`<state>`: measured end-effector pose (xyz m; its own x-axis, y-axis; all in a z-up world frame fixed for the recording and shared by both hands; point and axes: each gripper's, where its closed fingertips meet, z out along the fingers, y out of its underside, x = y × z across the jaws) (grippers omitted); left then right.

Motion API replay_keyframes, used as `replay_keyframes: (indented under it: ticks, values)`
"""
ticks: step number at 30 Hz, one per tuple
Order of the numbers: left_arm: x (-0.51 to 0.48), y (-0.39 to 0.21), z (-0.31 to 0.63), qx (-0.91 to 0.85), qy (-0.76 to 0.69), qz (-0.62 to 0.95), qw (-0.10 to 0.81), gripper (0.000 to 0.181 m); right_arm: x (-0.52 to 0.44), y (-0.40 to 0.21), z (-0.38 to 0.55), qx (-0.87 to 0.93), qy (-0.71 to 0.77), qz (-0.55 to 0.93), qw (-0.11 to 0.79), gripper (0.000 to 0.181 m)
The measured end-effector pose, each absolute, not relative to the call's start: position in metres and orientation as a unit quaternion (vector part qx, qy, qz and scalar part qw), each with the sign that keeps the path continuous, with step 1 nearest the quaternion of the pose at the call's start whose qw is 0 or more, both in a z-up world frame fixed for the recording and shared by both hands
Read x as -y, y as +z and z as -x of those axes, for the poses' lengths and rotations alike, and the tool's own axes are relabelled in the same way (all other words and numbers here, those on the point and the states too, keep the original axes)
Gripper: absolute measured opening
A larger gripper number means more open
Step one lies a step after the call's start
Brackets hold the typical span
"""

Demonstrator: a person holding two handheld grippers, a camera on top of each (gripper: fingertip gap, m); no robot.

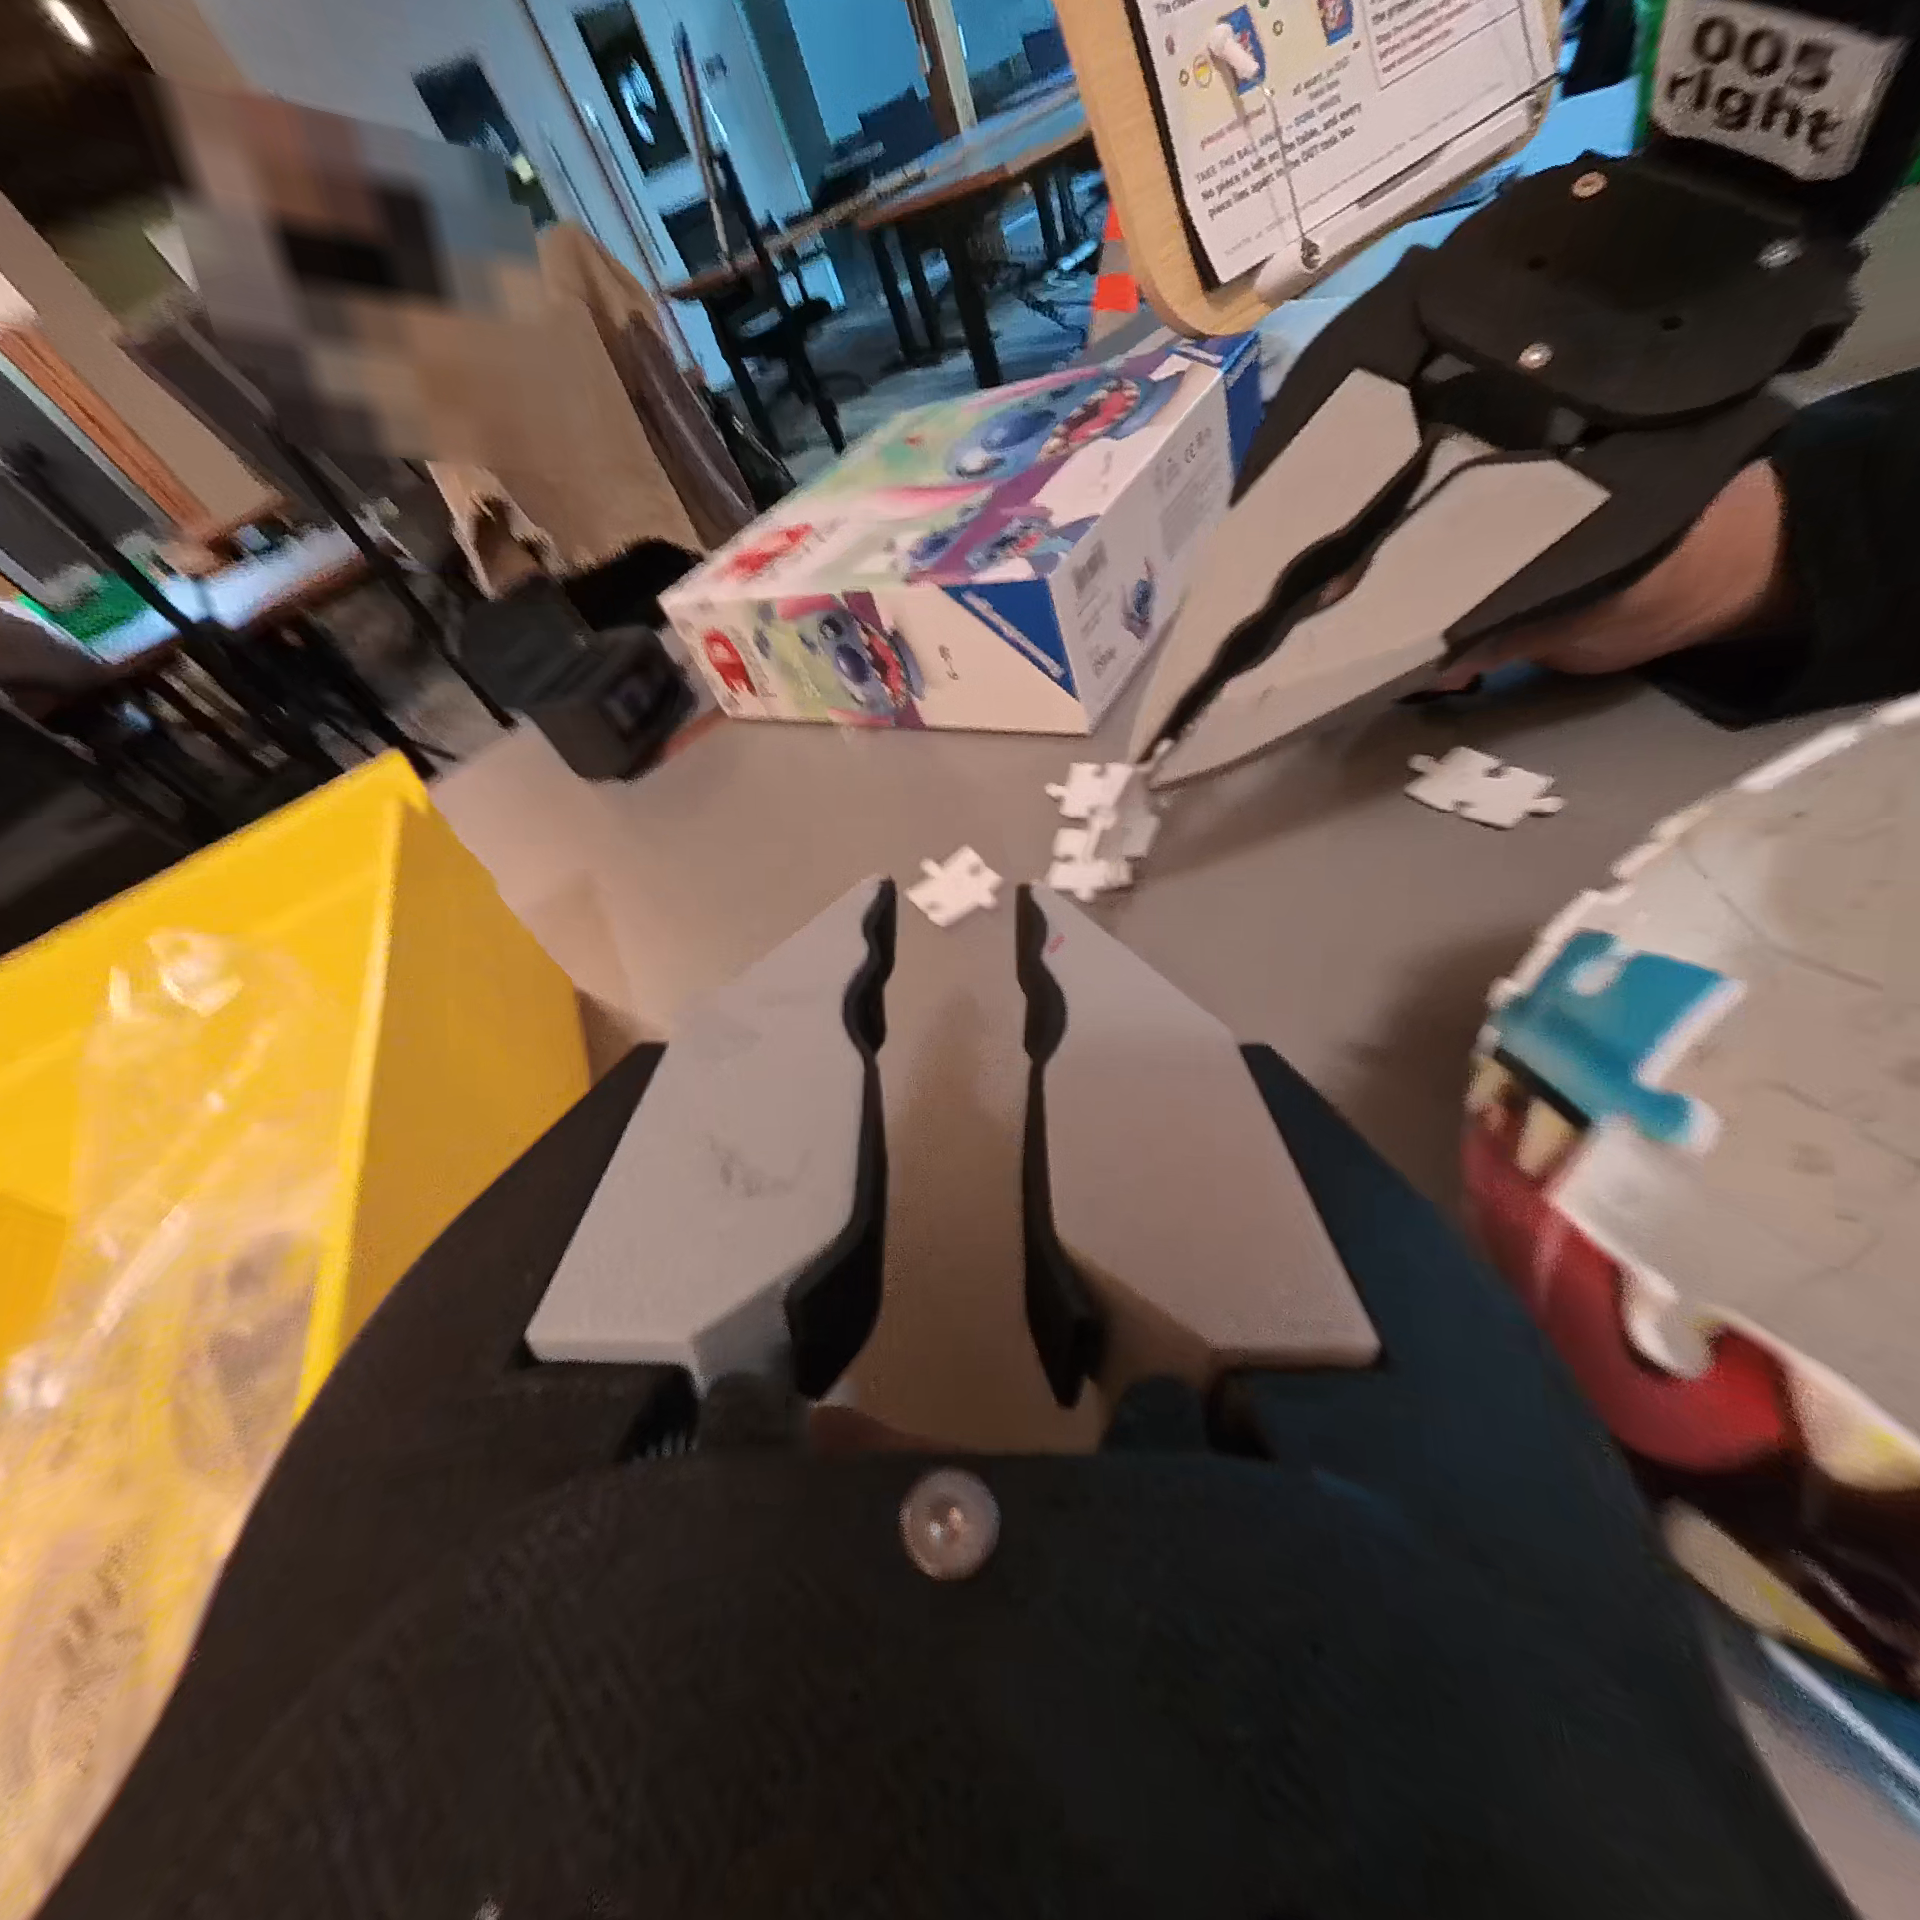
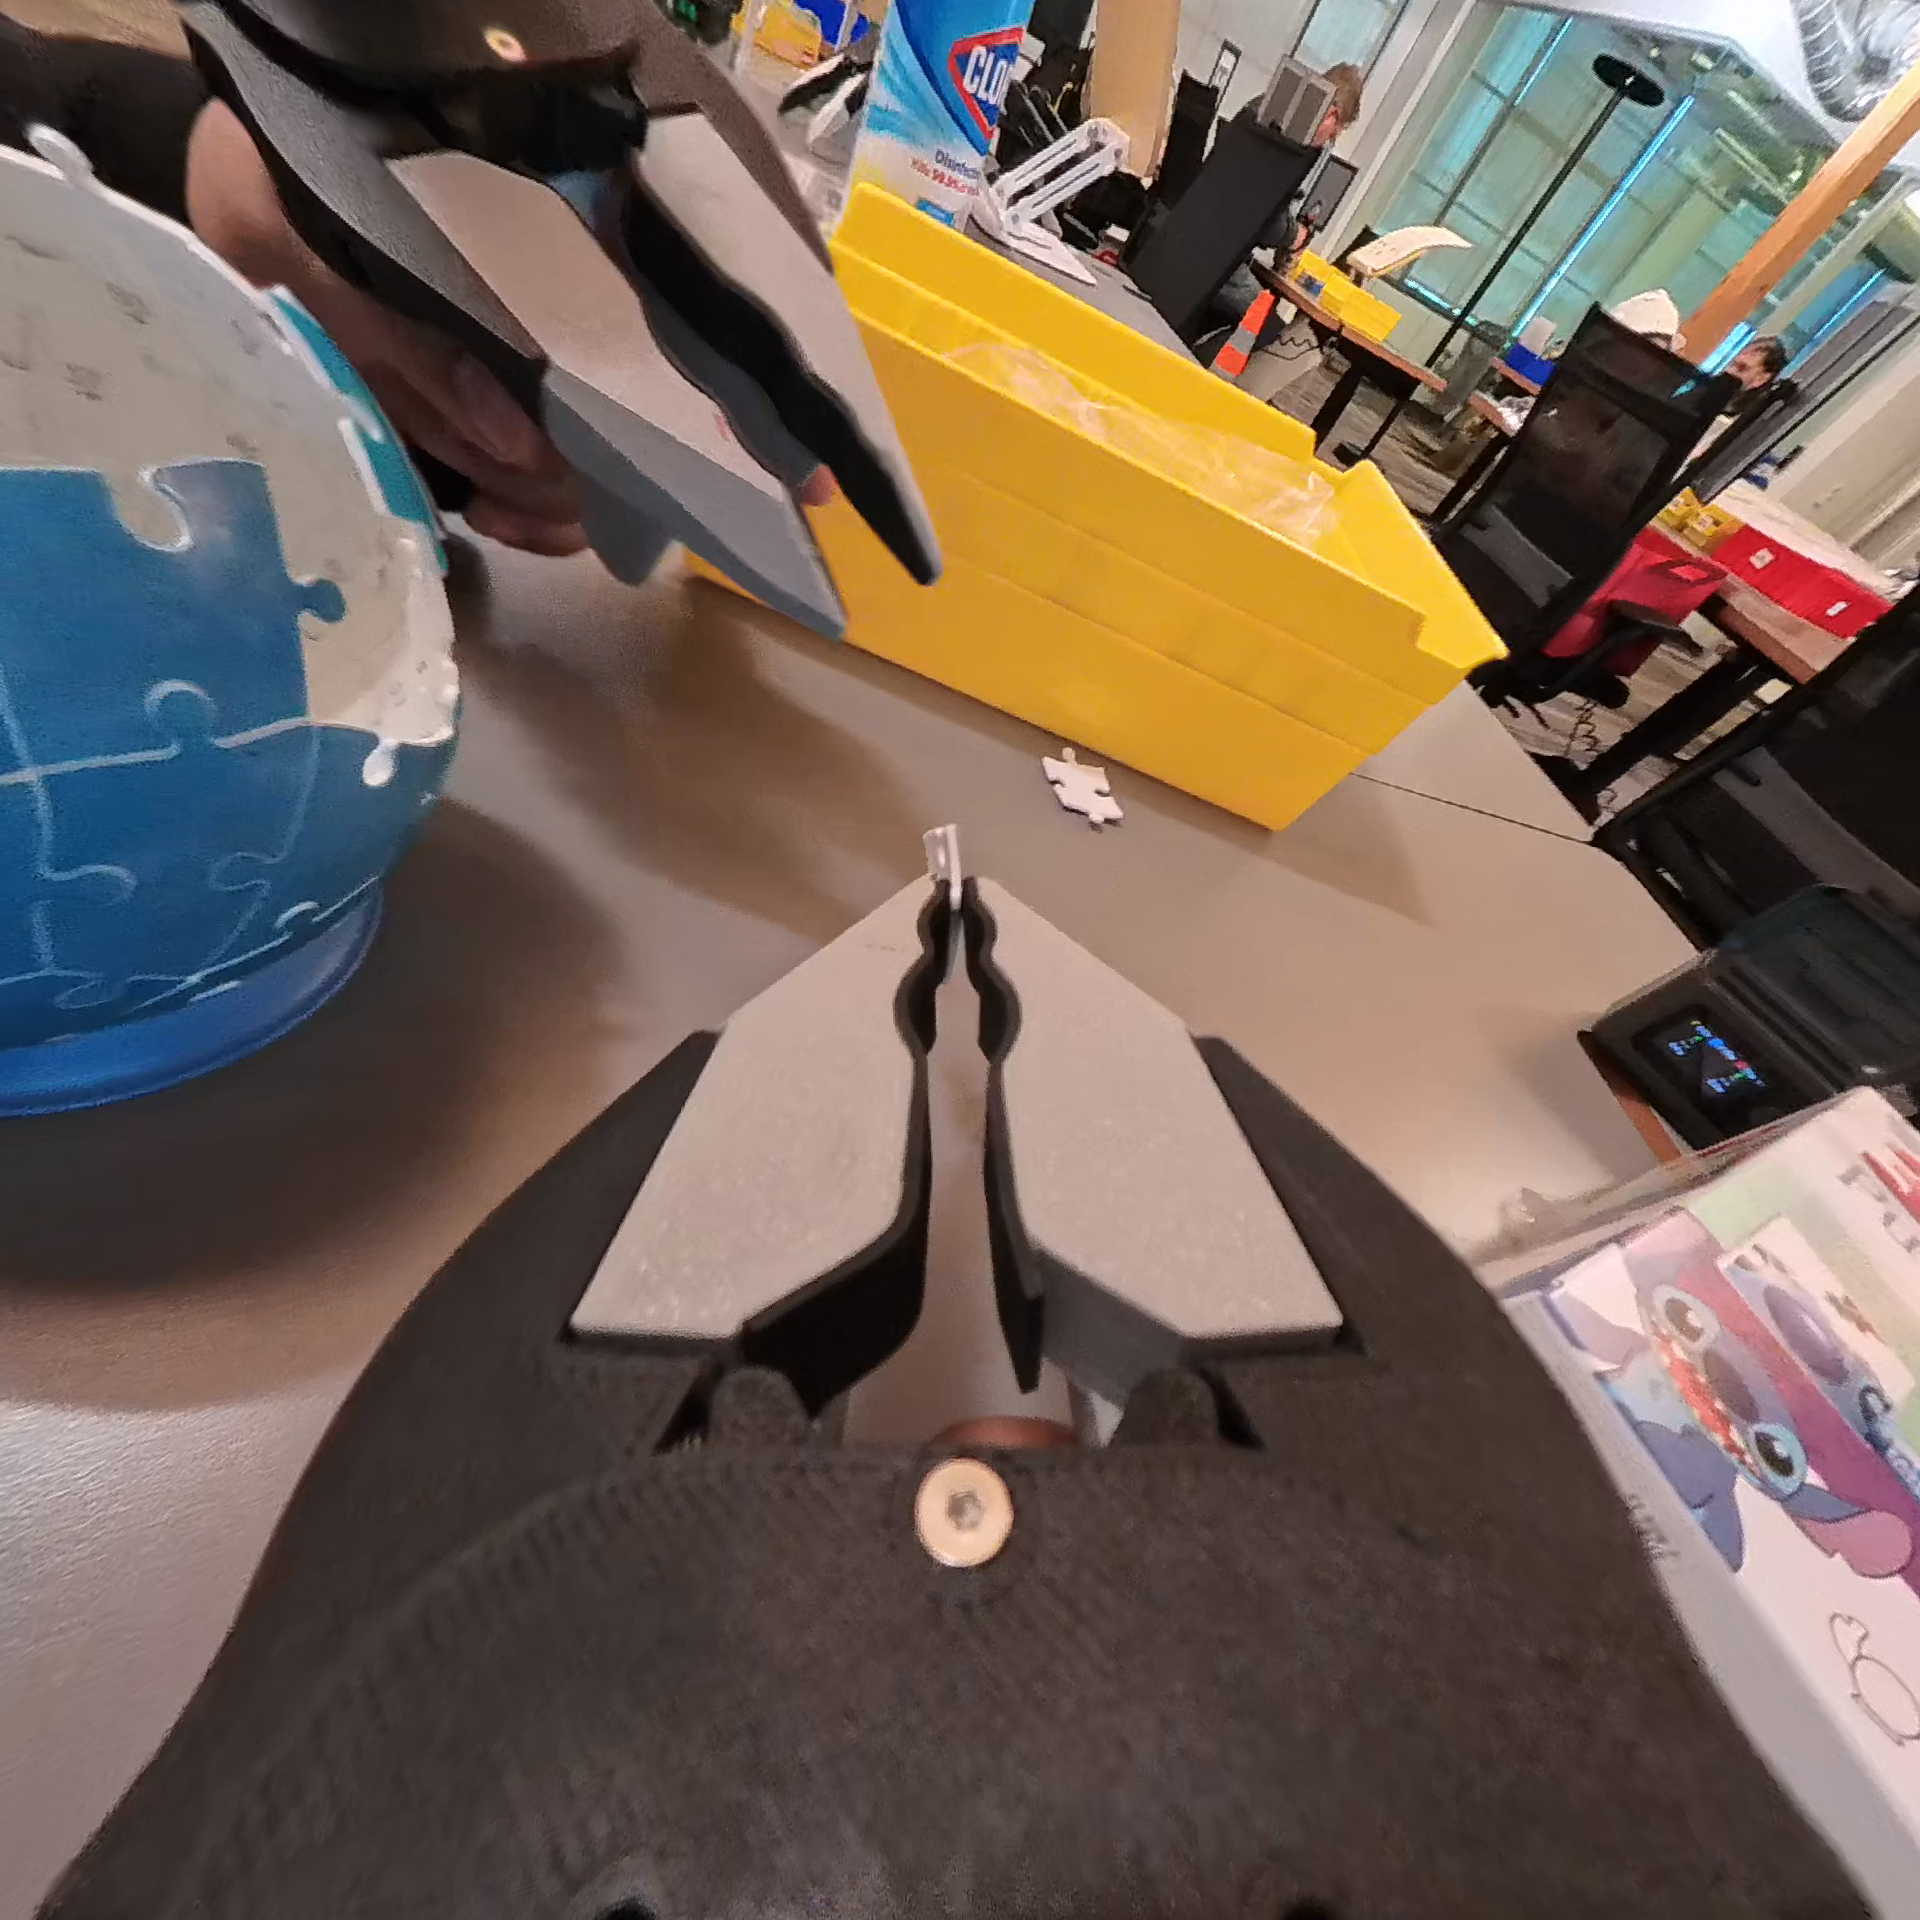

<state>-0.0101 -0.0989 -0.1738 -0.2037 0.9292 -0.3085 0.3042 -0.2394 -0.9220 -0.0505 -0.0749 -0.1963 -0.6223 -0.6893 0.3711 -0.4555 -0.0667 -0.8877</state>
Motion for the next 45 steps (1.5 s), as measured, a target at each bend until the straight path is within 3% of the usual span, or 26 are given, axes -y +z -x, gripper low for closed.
replay_keyframes:
  ticks: [6, 17, 19, 23, 28, 45]
  values:
    - [0.075, -0.205, -0.040, 0.582, 0.460, 0.615, 0.268, 0.022, 0.074, -0.199, 0.047, -0.680, -0.584, 0.429, 0.114, 0.000]
    - [0.026, -0.238, -0.042, 0.546, 0.297, 0.693, 0.366, 0.008, 0.072, -0.195, 0.044, -0.678, -0.584, 0.419, 0.154, 0.000]
    - [0.021, -0.240, -0.041, 0.536, 0.282, 0.704, 0.371, 0.000, 0.069, -0.197, 0.039, -0.681, -0.572, 0.424, 0.171, 0.000]
    - [0.014, -0.248, -0.041, 0.532, 0.242, 0.721, 0.372, 0.000, 0.059, -0.194, 0.027, -0.690, -0.546, 0.408, 0.246, 0.000]
    - [0.008, -0.257, -0.044, 0.538, 0.216, 0.733, 0.356, 0.000, 0.043, -0.200, 0.016, -0.703, -0.501, 0.408, 0.297, 0.000]
    - [0.001, -0.262, -0.040, 0.584, 0.252, 0.705, 0.313, 0.000, 0.019, -0.207, 0.021, -0.724, -0.499, 0.396, 0.264, 0.000]
